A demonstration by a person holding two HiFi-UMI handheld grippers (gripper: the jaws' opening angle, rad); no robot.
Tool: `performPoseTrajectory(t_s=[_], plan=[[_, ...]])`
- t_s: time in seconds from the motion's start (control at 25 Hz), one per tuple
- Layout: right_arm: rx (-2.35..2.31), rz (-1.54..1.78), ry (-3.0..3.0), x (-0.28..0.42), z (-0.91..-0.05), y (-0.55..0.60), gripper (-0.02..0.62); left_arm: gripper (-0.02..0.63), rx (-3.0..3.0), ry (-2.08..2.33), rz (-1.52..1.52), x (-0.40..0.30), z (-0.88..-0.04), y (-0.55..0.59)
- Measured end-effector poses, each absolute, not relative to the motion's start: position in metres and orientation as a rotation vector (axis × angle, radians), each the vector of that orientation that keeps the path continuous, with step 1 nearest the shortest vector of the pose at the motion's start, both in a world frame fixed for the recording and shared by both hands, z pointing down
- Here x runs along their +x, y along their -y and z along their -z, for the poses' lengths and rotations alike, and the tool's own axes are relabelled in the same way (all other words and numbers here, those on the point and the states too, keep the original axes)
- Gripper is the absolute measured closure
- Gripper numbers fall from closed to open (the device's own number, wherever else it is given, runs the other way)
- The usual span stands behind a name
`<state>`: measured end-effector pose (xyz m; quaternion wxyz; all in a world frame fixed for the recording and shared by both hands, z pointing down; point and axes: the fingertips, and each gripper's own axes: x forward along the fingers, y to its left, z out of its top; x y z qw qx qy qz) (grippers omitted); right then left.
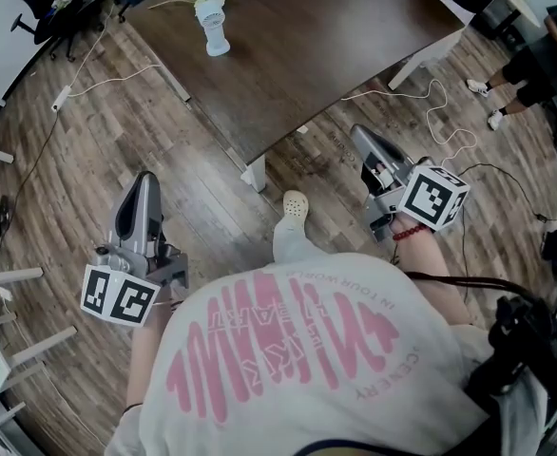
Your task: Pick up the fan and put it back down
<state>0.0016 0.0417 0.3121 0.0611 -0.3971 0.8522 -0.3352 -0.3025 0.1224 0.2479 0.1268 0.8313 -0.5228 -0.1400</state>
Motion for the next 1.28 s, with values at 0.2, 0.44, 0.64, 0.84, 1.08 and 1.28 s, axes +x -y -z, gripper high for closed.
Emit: performPoseTrajectory(t_s=[0.2, 0.44, 0.64, 0.84, 1.08, 1.28], plan=[[-1.171, 1.029, -2.624, 0.001, -0.32, -0.02, 0.589, 0.589, 2.393, 1.544, 0.4, -0.297, -0.251, -0.101], [-1.107, 1.041, -2.623, 0.001, -0.328, 0.02, 0.589, 0.589, 2.396, 1.583, 0.37, -0.287, -0.254, -0.073], [-1.089, 1.041, -2.643, 0.004, -0.332, 0.06, 0.589, 0.589, 2.362, 1.619, 0.365, -0.285, -0.257, -0.038], [-1.028, 1.081, -2.62, 0.006, -0.336, 0.102, 0.589, 0.589, 2.357, 1.643, 0.373, -0.279, -0.255, 0.0], [-0.995, 1.082, -2.636, 0.006, -0.334, 0.15, 0.589, 0.589, 2.34, 1.671, 0.371, -0.272, -0.251, 0.035], [-0.94, 1.112, -2.653, -0.005, -0.332, 0.179, 0.589, 0.589, 2.295, 1.697, 0.372, -0.276, -0.255, 0.058]])
